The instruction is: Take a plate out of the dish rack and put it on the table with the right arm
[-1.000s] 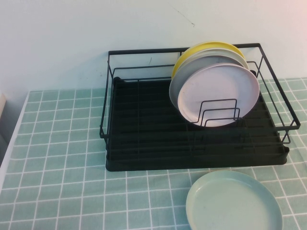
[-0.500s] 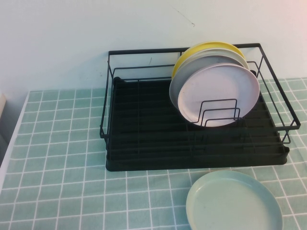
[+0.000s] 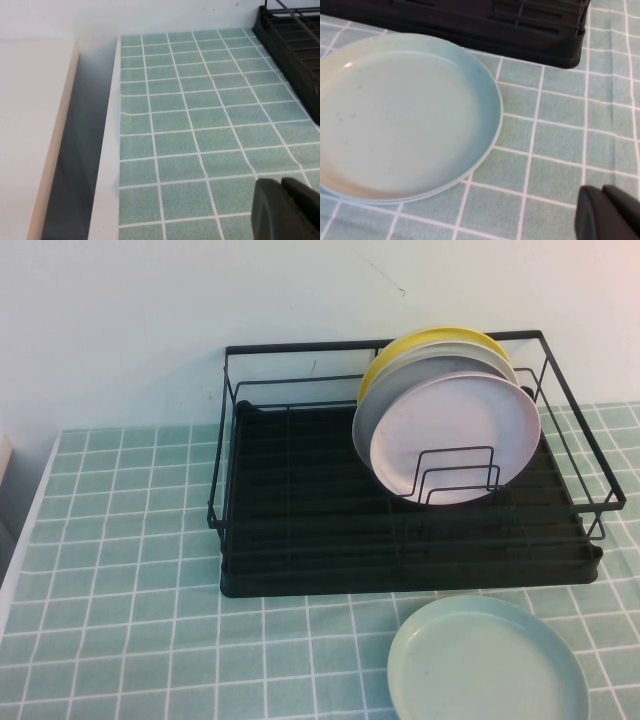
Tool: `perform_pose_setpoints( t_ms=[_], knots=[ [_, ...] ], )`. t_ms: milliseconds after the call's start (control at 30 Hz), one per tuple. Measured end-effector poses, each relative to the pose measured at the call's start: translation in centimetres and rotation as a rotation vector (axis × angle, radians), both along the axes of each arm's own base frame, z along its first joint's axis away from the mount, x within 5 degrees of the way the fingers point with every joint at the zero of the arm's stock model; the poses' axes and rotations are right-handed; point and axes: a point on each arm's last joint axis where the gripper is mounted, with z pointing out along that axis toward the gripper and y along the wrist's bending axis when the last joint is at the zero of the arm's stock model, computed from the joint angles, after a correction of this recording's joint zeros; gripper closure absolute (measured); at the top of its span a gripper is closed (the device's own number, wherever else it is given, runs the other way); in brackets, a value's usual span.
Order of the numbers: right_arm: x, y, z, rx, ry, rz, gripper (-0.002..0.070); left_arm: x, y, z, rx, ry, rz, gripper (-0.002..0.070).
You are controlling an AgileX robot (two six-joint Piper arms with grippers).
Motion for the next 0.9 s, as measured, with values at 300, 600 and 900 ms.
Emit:
perform_pose_setpoints(
  t_ms=[300, 600, 900],
  knots=[
    [-1.4, -0.6, -2.5, 0.027, -0.149, -0.061, 0.0678, 0.0, 0.0, 0.0, 0.002, 0.000, -0.001, 0.0678],
    [-1.5, -0.9, -2.0, 0.038, -0.264, -0.117, 0.0678, 0.0, 0.0, 0.0, 0.002, 0.000, -0.001, 0.0678],
    [-1.5, -0.9, -2.0, 0.036, -0.264, -0.116, 0.0678, 0.0, 0.0, 0.0, 0.002, 0.000, -0.001, 0.0678]
  ],
)
